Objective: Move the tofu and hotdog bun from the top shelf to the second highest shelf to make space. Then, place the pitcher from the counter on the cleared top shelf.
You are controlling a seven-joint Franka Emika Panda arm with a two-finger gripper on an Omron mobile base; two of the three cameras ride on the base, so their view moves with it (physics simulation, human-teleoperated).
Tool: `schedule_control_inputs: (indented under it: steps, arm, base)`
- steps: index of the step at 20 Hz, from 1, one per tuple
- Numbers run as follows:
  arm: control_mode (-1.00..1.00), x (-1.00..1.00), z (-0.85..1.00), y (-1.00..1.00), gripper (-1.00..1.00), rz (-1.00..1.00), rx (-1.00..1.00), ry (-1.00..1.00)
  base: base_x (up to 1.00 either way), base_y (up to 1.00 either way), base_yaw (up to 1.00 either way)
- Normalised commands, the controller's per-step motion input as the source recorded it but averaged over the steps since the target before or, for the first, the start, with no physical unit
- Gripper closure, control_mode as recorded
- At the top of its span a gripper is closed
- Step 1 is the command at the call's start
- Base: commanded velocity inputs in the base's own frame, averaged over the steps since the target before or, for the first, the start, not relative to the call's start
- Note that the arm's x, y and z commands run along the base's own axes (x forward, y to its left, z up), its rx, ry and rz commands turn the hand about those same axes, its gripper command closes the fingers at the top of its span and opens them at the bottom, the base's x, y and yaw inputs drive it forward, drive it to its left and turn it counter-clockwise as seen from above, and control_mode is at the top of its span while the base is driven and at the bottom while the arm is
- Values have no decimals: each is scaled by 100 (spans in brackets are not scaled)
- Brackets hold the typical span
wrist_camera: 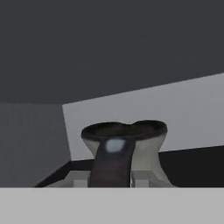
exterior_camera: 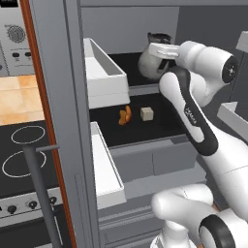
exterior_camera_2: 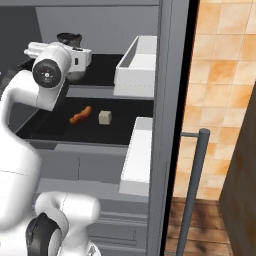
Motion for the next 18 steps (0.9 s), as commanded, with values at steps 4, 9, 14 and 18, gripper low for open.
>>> schedule_control_inputs:
  steps: [4, 9, 14, 18]
  arm:
    - [-100, 66, -1, 0, 100, 0, 0, 0]
    - [-100, 53, -3, 0, 100, 0, 0, 3]
    - [-100, 28, -15, 0, 100, 0, -5, 8]
    - [-100, 14, -30, 0, 100, 0, -10, 7]
  base:
    - [0, 0, 0]
    - [0, 0, 0]
    - [0, 0, 0]
    - [0, 0, 0]
